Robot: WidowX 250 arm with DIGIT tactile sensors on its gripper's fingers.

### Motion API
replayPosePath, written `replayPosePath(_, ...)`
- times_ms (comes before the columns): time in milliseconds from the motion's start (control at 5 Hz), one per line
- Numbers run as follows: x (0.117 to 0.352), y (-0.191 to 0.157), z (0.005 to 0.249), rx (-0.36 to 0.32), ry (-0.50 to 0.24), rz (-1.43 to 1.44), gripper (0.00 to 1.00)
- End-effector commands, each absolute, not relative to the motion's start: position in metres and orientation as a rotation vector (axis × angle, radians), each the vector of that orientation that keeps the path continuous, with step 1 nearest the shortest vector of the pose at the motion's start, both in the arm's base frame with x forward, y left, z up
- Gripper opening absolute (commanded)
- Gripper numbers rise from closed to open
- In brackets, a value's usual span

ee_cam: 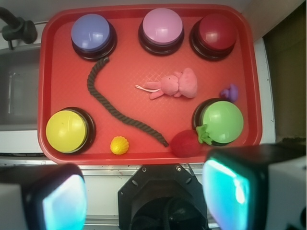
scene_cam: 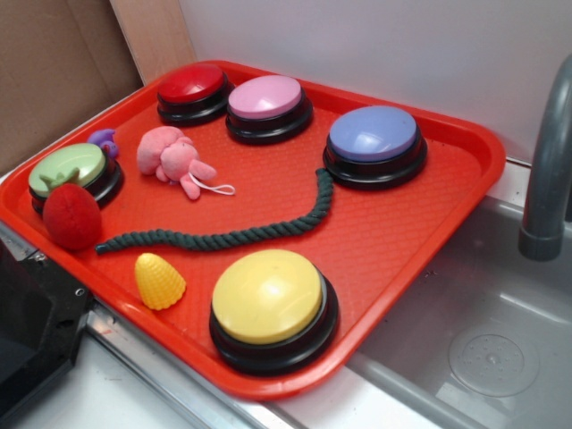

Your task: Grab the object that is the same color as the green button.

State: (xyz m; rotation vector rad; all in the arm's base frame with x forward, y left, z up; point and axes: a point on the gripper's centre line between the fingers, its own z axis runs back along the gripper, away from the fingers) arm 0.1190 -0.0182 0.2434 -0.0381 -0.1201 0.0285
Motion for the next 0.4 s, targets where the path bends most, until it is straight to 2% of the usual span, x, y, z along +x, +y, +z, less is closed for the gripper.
replayPosePath(0,0.119,-0.018,0.243,-0.038,-0.12,0.028,1.0)
replayPosePath(200,0.132,-0.023,0.222,-0.059,-0.139,-0.138,1.0)
